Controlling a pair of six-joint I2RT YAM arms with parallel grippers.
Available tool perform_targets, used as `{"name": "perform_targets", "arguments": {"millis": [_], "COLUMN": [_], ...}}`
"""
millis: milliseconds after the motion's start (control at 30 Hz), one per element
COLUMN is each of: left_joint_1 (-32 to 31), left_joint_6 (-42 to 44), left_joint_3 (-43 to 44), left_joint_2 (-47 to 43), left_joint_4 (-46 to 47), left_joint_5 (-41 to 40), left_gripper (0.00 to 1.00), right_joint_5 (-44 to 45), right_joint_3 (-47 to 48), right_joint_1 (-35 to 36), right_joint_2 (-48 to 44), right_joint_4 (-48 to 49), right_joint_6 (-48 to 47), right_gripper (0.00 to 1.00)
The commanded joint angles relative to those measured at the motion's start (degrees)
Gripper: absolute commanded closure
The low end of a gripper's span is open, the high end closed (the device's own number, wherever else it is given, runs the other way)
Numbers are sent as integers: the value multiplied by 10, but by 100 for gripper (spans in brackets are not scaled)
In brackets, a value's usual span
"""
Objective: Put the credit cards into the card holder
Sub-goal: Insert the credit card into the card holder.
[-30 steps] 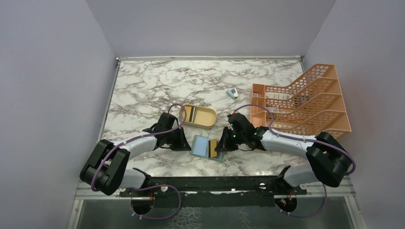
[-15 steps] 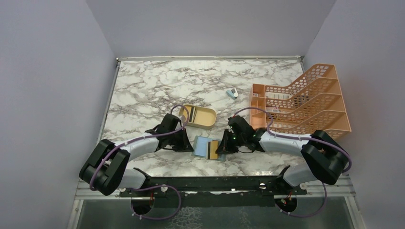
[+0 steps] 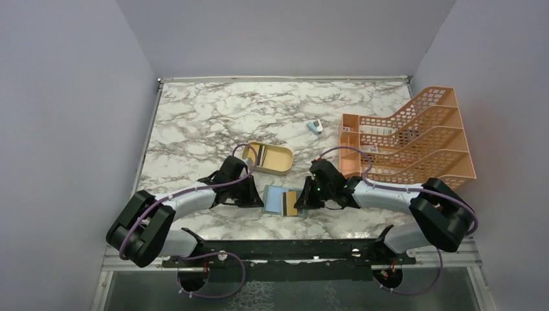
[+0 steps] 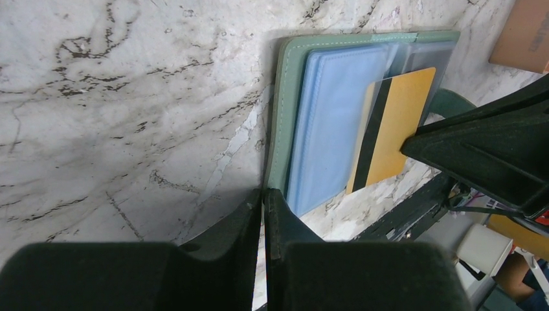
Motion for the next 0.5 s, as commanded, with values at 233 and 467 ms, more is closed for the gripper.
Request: {"name": "perform_targets", "arguments": {"millis": [233,467], "left_joint_1": [-12,-17], "left_joint_6": [-2,-8], "left_joint_3": [-14,-19], "left_joint_2": [0,-6], "left_joint_4": [-23,-23], "left_joint_5": [-31,-34], "left_gripper": [87,87], "right_joint_5": [71,72], "right_joint_3": [-16,-8], "right_joint_1": [1,1], "right_joint_2": [-1,8], "right_joint_4": [9,16], "right_joint_6": [7,7], "right_gripper": [99,99]}}
